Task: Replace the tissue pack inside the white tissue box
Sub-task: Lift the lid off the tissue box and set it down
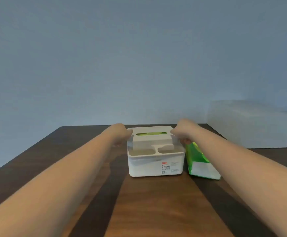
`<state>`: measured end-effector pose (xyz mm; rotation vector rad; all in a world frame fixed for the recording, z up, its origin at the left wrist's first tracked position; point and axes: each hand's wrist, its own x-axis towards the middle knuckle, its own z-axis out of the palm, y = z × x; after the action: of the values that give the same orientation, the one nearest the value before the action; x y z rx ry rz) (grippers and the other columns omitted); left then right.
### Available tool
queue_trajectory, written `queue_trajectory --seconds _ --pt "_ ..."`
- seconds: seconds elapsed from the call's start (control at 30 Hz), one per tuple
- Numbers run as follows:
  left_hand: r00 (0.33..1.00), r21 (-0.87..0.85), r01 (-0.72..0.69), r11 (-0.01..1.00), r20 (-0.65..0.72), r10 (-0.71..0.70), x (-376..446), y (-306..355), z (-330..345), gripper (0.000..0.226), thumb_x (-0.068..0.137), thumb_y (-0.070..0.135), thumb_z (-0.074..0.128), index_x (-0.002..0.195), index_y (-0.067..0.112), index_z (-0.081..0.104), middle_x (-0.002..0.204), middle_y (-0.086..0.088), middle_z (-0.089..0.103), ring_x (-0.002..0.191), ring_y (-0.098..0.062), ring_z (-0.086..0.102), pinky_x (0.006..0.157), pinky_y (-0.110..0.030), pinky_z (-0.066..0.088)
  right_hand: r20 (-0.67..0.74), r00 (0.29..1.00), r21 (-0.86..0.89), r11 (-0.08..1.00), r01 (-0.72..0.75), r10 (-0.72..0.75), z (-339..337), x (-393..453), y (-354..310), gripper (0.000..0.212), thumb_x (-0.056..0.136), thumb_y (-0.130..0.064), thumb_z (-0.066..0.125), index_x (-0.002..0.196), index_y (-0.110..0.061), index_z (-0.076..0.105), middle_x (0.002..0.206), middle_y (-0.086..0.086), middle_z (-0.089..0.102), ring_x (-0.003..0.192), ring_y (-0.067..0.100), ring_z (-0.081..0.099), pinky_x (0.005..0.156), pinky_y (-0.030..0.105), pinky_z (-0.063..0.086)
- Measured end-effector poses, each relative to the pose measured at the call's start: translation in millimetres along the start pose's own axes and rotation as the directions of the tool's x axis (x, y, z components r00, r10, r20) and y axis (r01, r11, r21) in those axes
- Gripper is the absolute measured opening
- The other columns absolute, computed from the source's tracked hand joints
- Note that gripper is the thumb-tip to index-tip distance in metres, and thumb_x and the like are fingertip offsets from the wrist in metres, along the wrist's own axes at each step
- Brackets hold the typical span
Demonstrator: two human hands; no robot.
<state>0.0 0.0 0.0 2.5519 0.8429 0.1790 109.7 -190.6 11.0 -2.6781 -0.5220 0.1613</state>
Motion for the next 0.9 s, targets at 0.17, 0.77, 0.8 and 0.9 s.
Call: queue_trajectory --seconds 0.17,0.77,0.8,0.9 --pt "0.997 -0.084 0.032 0.996 0.066 -0.026 0.3 -0.9 8.1 0.013 0.087 0.016 0.048 0.085 0.005 0.054 0.077 -0.014 0.055 0.066 -0.03 0.048 0.065 -0.031 0.042 0.002 0.999 -0.04 0.998 -0.05 0.05 4.3 -1.5 -1.5 0.024 0.084 -0.016 0.05 0.062 -0.008 0.052 0.059 0.009 0.052 0.05 0.023 0.048 0.053 0.024 0.038" --pt "0.982 -0.169 0.03 0.985 -0.179 -0.061 -4.9 -41.8 -39.5 0.017 0.077 0.003 0.045 0.062 0.01 0.049 0.062 -0.007 0.05 0.065 -0.029 0.046 0.054 -0.026 0.034 -0.032 0.999 0.109 0.994 0.026 -0.023 -2.5 -13.6 -48.5 0.03 0.064 0.009 0.073 0.053 -0.005 0.048 0.063 0.009 0.046 0.066 0.029 0.049 0.05 0.027 0.039" --pt "0.979 -0.167 0.037 0.985 -0.194 -0.07 -6.6 -47.5 -43.6 0.019 0.077 0.003 0.045 0.059 0.011 0.048 0.061 -0.006 0.05 0.065 -0.028 0.047 0.052 -0.026 0.033 -0.037 0.998 0.112 0.993 0.045 -0.041 -1.2 -14.3 -55.8 0.03 0.064 0.009 0.074 0.054 -0.005 0.049 0.065 0.009 0.047 0.068 0.029 0.05 0.054 0.028 0.041" --pt "0.972 -0.162 0.078 0.984 -0.206 -0.111 -9.9 -67.8 -52.4 0.02 0.075 0.002 0.046 0.057 0.011 0.049 0.061 -0.007 0.05 0.065 -0.029 0.047 0.051 -0.026 0.032 -0.051 0.995 0.108 0.99 0.087 -0.082 7.4 -15.0 -77.9 0.031 0.062 0.007 0.076 0.054 -0.006 0.049 0.066 0.008 0.047 0.071 0.03 0.051 0.058 0.029 0.043"
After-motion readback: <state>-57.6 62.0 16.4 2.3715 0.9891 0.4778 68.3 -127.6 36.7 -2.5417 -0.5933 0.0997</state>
